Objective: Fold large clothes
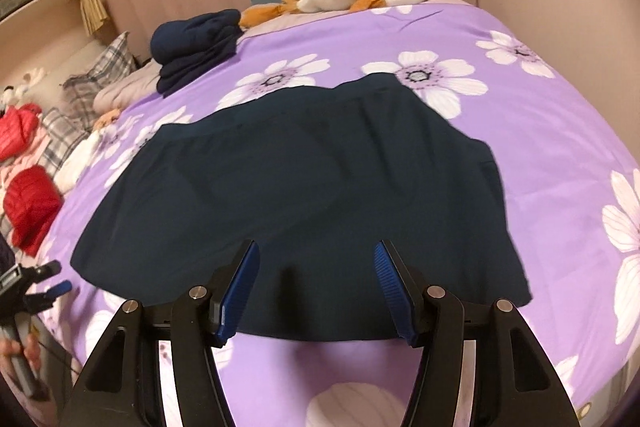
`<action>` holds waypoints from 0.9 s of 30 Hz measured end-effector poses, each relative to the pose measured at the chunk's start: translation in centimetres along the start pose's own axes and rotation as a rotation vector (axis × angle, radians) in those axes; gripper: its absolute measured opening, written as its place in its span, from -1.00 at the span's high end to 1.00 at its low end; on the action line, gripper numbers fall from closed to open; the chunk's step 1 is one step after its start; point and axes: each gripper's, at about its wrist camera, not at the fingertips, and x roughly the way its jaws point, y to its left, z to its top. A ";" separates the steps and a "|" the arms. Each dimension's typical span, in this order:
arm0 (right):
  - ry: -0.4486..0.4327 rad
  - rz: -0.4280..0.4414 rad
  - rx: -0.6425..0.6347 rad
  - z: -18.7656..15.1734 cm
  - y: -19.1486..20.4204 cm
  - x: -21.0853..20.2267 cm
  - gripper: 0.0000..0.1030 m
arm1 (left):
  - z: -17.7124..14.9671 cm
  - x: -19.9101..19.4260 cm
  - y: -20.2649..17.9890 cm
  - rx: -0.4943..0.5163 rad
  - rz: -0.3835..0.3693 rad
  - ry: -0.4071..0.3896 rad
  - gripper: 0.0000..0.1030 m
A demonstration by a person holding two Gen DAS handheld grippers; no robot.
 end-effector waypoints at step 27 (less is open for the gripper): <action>0.045 -0.119 0.120 -1.7 -3.4 1.0 -0.16 | 0.9 4.8 -6.0 0.307 0.214 -0.039 -0.55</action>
